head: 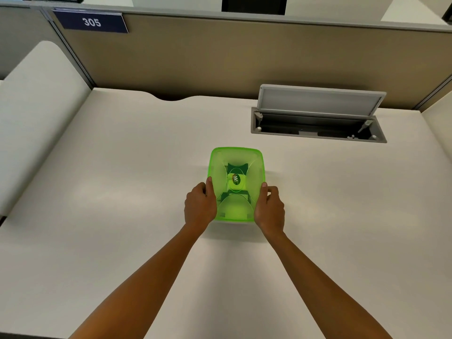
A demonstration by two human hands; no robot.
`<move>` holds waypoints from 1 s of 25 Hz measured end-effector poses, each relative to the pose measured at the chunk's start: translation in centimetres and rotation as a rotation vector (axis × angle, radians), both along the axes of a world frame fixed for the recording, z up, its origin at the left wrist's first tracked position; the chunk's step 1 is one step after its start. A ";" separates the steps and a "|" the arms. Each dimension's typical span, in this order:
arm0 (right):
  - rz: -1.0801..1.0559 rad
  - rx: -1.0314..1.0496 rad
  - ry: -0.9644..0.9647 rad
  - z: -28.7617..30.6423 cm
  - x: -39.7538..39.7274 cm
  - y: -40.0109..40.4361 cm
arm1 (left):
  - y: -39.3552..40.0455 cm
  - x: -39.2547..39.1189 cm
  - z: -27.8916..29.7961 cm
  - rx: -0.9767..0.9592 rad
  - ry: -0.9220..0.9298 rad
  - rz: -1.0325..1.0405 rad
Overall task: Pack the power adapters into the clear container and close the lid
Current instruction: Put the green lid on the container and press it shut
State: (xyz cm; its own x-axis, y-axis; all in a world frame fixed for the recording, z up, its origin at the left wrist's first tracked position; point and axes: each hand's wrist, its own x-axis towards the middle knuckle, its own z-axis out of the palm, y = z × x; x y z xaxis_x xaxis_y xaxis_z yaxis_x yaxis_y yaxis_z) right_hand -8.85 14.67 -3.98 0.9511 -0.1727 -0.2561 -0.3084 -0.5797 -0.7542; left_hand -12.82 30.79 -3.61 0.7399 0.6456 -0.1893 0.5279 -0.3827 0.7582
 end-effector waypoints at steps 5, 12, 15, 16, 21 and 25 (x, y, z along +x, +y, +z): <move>0.078 -0.033 0.052 0.3 1.6 -0.8 | 1.0 0.9 0.1 0.057 0.058 0.000; 0.117 0.013 0.033 2.0 9.3 1.4 | 2.9 7.4 1.5 0.034 0.126 -0.043; 0.153 -0.016 0.063 1.9 11.7 2.3 | 3.5 9.2 1.2 -0.022 0.072 -0.074; 0.161 -0.008 0.049 1.6 12.0 2.4 | 3.6 9.4 0.9 -0.042 0.050 -0.085; 0.177 0.076 -0.019 0.8 12.3 2.4 | 4.0 9.7 0.0 -0.108 0.001 -0.102; 0.195 0.101 -0.036 1.2 12.3 2.3 | 3.8 9.5 -0.4 -0.197 -0.054 -0.056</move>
